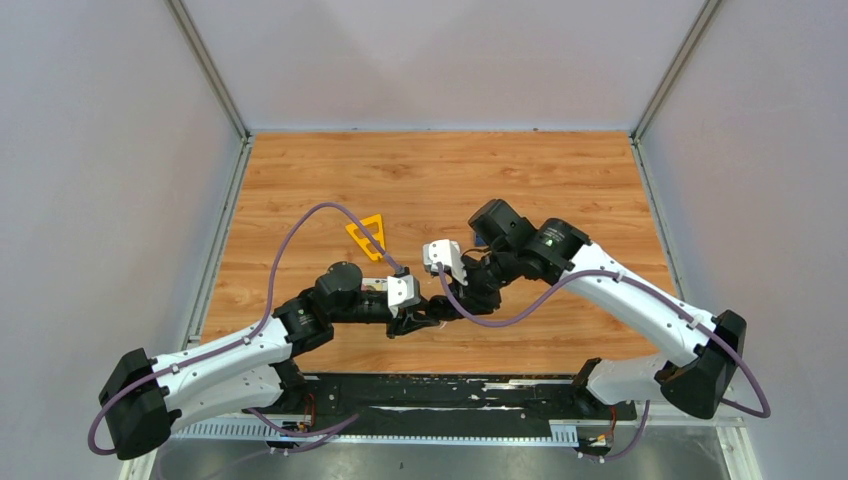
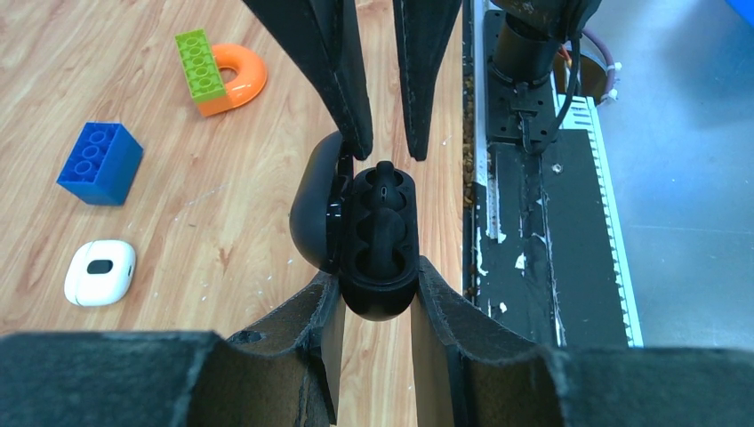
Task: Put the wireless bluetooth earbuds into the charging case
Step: Close the charging case with the earbuds at the center of the board.
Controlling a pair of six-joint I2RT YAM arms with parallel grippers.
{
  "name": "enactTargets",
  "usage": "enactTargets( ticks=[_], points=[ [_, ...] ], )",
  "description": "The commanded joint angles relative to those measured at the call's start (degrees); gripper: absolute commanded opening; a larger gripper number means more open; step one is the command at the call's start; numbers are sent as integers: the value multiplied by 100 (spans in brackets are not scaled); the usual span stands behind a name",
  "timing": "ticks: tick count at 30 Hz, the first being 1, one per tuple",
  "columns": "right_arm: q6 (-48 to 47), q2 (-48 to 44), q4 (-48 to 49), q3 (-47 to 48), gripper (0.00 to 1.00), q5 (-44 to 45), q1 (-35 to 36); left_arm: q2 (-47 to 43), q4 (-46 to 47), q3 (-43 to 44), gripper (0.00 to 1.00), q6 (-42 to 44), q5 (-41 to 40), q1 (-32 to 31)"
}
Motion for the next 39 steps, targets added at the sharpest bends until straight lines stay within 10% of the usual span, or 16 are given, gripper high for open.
enactTargets(
  ticks=[1,7,11,15,39],
  points=[
    [-354,-315,-433,492,23,3,-7,-79,244,69,0,-15,125,-23],
    [-520,-885,-628,369,26,-168,-6,-20,257,97,0,-31,165,-23],
    [-56,-1012,189,9,61,583,-10,-6,258,88,0,-41,184,-23],
    [-257,-772,409,-51,70,406,-11,-32,298,63,0,-43,189,-19],
    [18,-1264,714,-738,73,144,-151,-53,637,-73,0,-562,-651,-14]
  ],
)
